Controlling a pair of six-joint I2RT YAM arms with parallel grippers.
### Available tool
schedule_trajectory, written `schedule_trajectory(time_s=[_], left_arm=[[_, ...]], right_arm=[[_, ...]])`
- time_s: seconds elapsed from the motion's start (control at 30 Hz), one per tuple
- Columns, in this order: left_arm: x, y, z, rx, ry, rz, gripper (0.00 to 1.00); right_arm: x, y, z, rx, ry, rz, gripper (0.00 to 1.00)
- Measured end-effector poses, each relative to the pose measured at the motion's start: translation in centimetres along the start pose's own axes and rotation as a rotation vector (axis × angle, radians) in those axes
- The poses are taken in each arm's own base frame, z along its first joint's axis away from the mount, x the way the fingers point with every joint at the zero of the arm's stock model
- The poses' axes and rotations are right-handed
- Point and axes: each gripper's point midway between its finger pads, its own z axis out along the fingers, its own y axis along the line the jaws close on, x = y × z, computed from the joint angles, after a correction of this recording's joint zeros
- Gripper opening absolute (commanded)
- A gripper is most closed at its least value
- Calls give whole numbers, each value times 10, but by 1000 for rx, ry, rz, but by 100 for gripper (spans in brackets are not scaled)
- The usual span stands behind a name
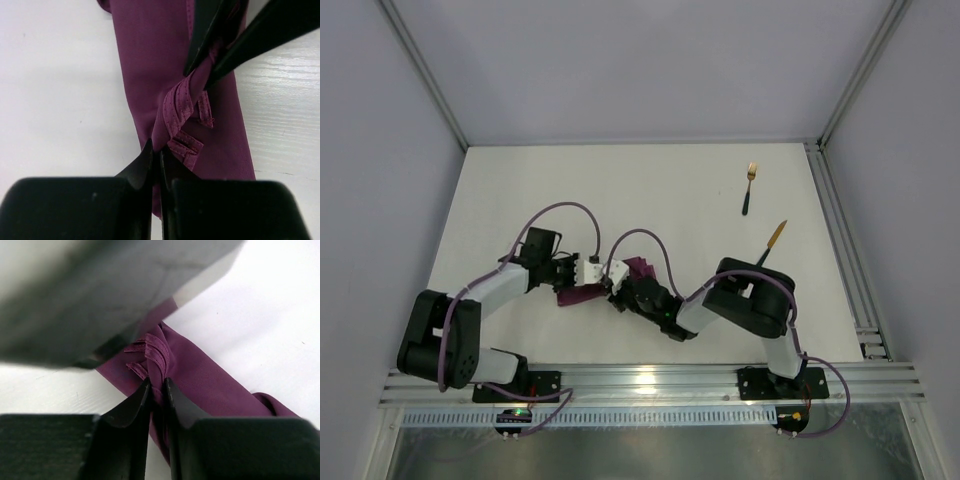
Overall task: Fold the napkin into a case and place the utensils inside
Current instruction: Smooth out the smaller rectangle-folded napkin at the center of the board.
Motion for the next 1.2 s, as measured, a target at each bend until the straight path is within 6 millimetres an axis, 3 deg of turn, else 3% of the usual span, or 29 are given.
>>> schedule_trajectory(time_s=[0.17,0.3,0.37,0.4,0.5,0.57,0.8,1.0,1.2], left_arm=[[1,5,-6,-88,9,-41,0],[2,16,-8,-148,20,-95,0],[4,22,-10,-183,29,-134,0],[5,26,-11,-204,33,-156,0],[6,32,-12,-246,41,-217,0],[7,31,-13,-254,42,-259,0],[6,29,-13,-259,36,-346,0],[5,28,-13,-257,32,-386,0],[4,23,-13,-239,32,-407,0]], right_arm=[[-18,-1,-13,-6,-35,24,44],[-41,-3,-28,-4,-76,68,47],[-56,-4,-33,-2,-98,114,42],[-63,-3,-35,-2,-110,139,30],[-76,2,-38,-5,-134,251,10],[-76,10,-38,-17,-133,335,4],[-58,26,-13,4,-113,626,4],[-66,31,23,40,-121,720,4],[-60,25,37,111,-98,760,4]])
